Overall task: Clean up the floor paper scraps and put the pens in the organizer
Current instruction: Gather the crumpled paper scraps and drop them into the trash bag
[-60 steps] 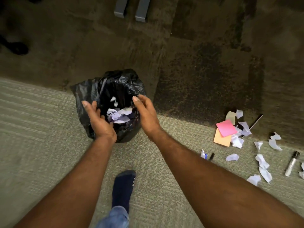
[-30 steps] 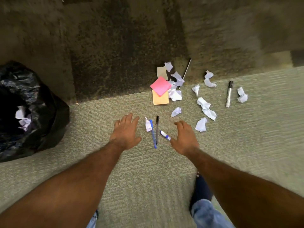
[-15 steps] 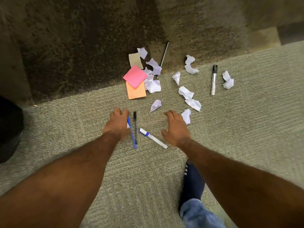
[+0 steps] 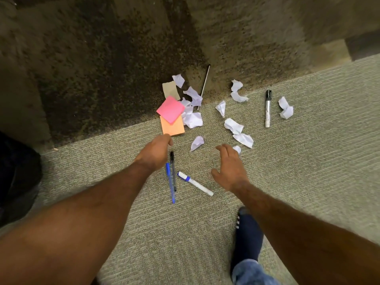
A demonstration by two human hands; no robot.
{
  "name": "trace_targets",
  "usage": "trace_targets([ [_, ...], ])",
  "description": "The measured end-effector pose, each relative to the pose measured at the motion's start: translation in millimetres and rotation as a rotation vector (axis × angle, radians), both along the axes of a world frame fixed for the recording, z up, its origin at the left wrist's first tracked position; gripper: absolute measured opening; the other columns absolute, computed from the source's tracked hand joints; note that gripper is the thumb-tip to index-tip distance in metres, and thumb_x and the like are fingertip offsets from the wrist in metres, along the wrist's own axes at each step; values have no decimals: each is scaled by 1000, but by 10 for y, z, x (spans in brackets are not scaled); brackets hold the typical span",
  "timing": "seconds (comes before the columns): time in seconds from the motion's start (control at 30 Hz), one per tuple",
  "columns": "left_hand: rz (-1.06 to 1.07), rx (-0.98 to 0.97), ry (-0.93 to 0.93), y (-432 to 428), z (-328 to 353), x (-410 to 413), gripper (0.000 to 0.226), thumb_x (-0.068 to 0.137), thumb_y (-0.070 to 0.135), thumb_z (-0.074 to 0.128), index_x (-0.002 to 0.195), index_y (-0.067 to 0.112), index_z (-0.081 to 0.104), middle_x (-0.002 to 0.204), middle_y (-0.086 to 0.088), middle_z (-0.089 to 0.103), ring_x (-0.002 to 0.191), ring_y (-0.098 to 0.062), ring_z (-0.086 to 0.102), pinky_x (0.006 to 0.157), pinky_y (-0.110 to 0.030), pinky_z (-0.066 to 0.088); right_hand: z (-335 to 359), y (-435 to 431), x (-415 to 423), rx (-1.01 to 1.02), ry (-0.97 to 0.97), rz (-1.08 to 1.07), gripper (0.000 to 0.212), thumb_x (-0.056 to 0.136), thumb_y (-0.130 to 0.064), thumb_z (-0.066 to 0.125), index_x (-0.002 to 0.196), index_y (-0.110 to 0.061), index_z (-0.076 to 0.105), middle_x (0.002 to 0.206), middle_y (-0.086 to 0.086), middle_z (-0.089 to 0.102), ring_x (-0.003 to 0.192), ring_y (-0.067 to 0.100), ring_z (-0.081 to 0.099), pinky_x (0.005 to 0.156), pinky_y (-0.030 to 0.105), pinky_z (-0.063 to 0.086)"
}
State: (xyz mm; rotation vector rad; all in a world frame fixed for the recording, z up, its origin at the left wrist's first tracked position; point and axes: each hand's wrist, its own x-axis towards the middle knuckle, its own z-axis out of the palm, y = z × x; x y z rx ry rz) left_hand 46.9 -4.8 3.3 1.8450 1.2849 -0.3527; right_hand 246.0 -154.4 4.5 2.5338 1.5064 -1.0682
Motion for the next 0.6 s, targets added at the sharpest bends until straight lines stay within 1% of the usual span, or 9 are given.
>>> trace_targets([
  [0.1,-106,97,27,89,28,283,25,92,10,41,108,18,57,110,-10,60,90,-25,53,73,-35,42,-15,18,106,-8,-17,-19,86,78,-33,72,149,-20,25,161,7,19,146,28,22,119,46,26],
  [0.2,-182,116,62,87,-15,571,24,93,25,45,112,17,57,114,-13,63,96,-32,59,76,-37,46,-45,40,261,-20,-53,-18,97,73,-40,78,150,-24,21,162,9,13,148,29,18,119,50,26],
  [0.23,-218,122,85,65,-48,655,30,92,33,48,116,18,54,116,-13,62,99,-34,61,76,-38,45,-59,40,323,-25,-64,-11,101,71,-42,80,151,-25,20,163,9,10,148,30,16,119,50,26],
  [0.3,-308,132,144,10,-126,792,51,89,48,55,128,18,44,123,-14,58,108,-36,61,79,-40,46,-96,27,459,-52,-95,22,108,68,-47,82,152,-27,17,164,8,3,150,30,12,118,50,25],
  [0.37,-368,141,184,-46,-220,884,66,84,53,63,132,16,38,128,-15,53,112,-37,59,81,-42,47,-148,25,589,-103,-142,80,115,67,-51,82,154,-29,11,164,9,-5,151,33,6,118,53,24],
  [0.43,-361,136,205,-93,-307,937,67,82,50,67,131,16,37,130,-15,49,113,-38,58,82,-44,48,-211,51,697,-159,-194,152,122,66,-53,83,155,-30,3,163,11,-13,151,36,1,118,56,23],
  [0.47,-339,137,209,-112,-342,952,64,84,45,67,131,16,36,130,-16,47,112,-40,58,83,-46,49,-243,76,739,-180,-214,187,125,66,-52,83,155,-31,-1,163,12,-17,151,37,-1,117,58,23],
  [0.53,-293,162,204,-141,-396,968,52,90,32,60,133,16,35,129,-17,47,110,-42,59,83,-48,50,-306,139,804,-206,-236,243,130,64,-49,86,154,-33,-7,161,11,-23,150,39,-4,115,61,25],
  [0.6,-290,198,176,-143,-432,971,41,93,24,54,130,15,38,127,-17,51,107,-42,60,81,-48,49,-368,210,848,-216,-242,276,133,63,-47,87,153,-35,-10,160,11,-27,150,41,-6,113,63,28],
])
